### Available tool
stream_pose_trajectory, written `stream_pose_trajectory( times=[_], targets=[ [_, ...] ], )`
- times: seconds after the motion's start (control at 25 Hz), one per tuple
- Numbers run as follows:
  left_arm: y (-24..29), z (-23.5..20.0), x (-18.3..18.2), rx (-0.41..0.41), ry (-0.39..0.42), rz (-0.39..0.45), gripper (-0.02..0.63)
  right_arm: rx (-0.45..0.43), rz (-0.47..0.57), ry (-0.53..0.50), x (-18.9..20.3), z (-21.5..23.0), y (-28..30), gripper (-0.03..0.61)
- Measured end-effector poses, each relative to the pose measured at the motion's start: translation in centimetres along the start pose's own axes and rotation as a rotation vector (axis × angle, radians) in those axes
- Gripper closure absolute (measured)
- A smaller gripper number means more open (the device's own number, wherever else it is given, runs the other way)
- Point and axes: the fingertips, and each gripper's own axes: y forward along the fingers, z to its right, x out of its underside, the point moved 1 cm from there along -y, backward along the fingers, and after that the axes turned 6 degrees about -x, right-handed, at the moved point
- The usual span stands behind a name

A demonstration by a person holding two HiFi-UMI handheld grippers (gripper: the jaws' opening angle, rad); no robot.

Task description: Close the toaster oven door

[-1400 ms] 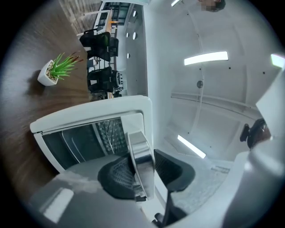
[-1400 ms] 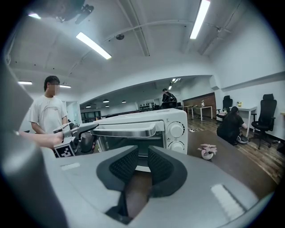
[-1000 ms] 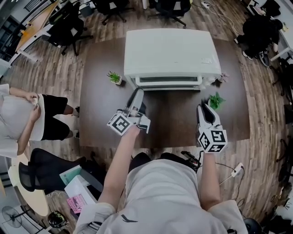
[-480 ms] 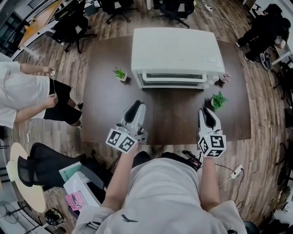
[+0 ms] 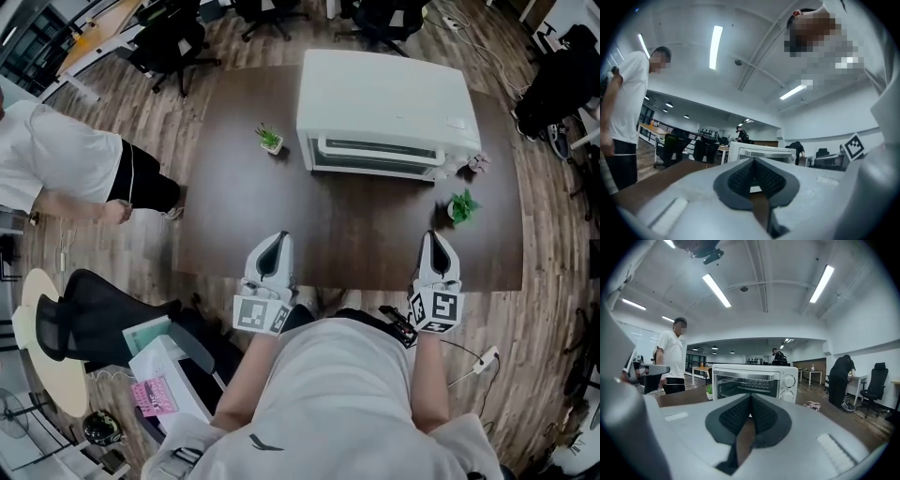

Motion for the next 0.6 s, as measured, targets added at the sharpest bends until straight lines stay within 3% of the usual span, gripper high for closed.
stream_pose_trajectory(
  times=[0.12, 0.6],
  targets=[
    [-0.7, -0.9, 0.4, -0.034, -0.011, -0.015, 0.609, -0.01, 0.011, -0.004, 0.0, -0.7, 0.1, 0.578],
    [-0.1, -1.3, 0.5, -0.035, -0.018, -0.033, 0.611, -0.022, 0.039, -0.018, -1.0, -1.6, 0.1, 0.58]
  ],
)
